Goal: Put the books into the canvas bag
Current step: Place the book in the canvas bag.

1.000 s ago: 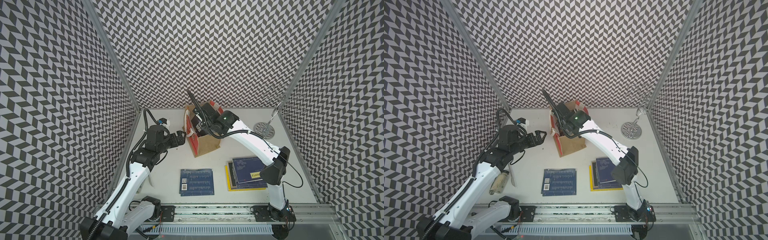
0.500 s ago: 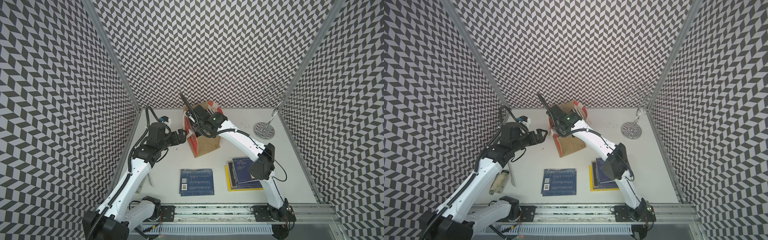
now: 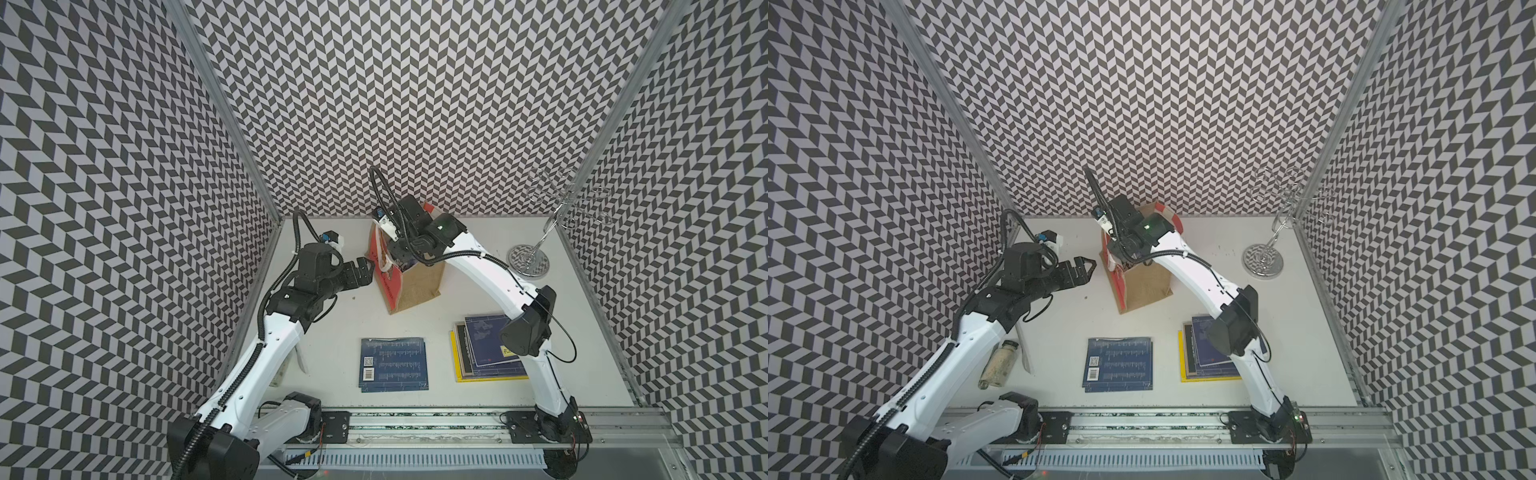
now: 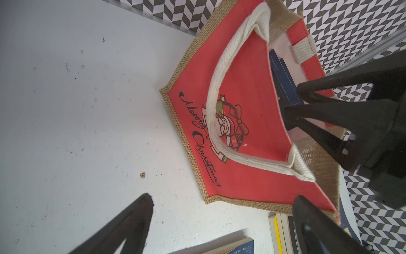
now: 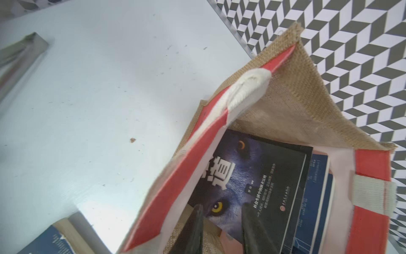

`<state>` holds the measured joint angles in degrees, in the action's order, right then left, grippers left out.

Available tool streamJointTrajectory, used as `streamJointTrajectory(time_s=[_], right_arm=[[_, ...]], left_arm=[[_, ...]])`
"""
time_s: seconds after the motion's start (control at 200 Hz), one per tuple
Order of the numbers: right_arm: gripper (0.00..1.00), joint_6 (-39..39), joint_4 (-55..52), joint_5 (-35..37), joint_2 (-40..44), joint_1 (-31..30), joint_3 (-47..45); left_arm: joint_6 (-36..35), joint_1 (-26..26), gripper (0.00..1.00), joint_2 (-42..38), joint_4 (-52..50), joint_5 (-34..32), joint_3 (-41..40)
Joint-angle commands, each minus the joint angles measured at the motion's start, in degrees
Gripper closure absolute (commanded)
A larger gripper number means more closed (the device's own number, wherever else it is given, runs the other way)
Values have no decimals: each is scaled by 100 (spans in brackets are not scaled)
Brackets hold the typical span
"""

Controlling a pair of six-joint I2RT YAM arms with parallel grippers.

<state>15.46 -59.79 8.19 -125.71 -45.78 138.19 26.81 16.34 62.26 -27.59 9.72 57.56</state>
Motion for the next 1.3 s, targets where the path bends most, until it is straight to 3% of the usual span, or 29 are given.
streamJointTrajectory(time_s=[0.0,0.26,0.491,0.791,0.891,0.931,0.961,1.157,1.292], right_arm=[[66,-69,306,-453,-21,-104,94],[57,-184,380,-878,81,-190,-85],[38,-385,602,-609,479,-98,-647],[29,-864,1396,-480,1736,384,-1959],[21,-1105,1470,-600,2369,394,-2487],[13,-1148,1461,-816,2670,394,-2793],[0,-1210,1508,-993,2929,390,-3099],[1,-2098,3089,-2023,5381,107,-6464],[1,-2997,3889,-2756,6529,-320,-8137]], left_arm=[[-46,-68,3,55,39,-11,305],[144,-163,5,421,421,488,651],[446,-166,5,607,770,732,553],[497,-169,6,490,801,803,42],[526,-172,5,344,704,791,-341],[589,-171,5,244,694,804,-562],[642,-166,5,162,701,798,-733],[1191,-140,5,-594,640,625,-1919],[1609,-83,5,-1086,668,545,-2645]])
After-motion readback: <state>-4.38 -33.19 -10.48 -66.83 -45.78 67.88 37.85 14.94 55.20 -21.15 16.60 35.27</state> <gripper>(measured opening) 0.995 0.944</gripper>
